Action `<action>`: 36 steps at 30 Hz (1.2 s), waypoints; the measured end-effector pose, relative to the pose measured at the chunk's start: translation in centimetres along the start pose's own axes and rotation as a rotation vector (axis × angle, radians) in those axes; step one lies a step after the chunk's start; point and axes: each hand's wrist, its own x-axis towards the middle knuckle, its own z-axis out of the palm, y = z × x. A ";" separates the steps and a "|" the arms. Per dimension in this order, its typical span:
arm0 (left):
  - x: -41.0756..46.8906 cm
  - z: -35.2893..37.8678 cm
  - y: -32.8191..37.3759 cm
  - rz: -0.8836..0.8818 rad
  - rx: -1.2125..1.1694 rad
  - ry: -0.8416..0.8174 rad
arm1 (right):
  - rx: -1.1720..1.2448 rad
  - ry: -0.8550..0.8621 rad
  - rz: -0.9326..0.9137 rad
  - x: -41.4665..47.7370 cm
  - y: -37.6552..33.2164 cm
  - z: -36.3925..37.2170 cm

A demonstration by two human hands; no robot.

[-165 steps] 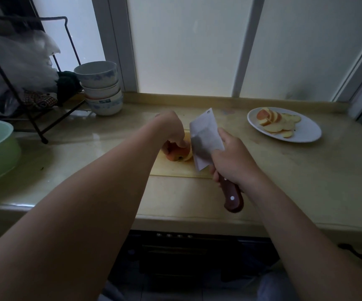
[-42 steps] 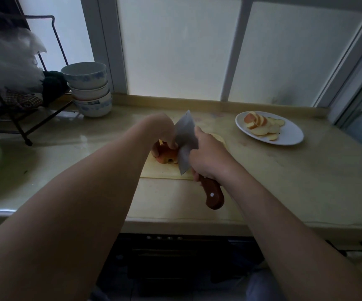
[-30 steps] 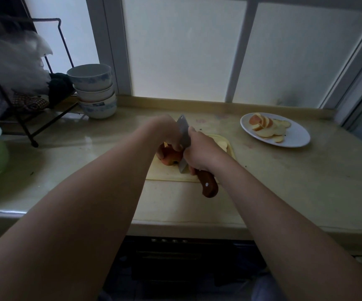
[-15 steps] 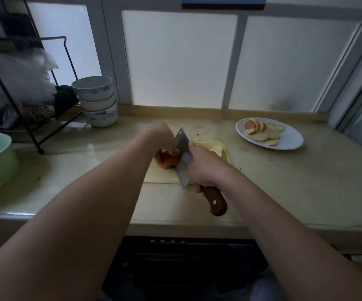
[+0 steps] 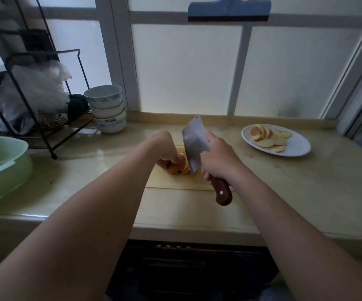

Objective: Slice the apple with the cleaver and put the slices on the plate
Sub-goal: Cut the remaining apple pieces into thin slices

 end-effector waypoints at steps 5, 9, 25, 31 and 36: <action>0.6 -0.1 -0.4 0.034 0.027 -0.011 | 0.010 -0.015 0.007 0.1 0.1 0.6; 1.0 -0.1 -0.7 0.065 0.057 -0.017 | 0.009 -0.009 0.014 0.2 0.2 0.5; -0.5 0.4 -1.7 0.316 0.420 0.094 | 0.138 0.008 0.055 -0.1 0.6 0.5; -0.3 0.5 -1.9 0.317 0.434 0.110 | 0.131 -0.008 0.056 -0.3 0.4 0.5; -0.3 0.6 -1.9 0.330 0.452 0.122 | 0.106 -0.021 0.049 -0.5 0.6 0.8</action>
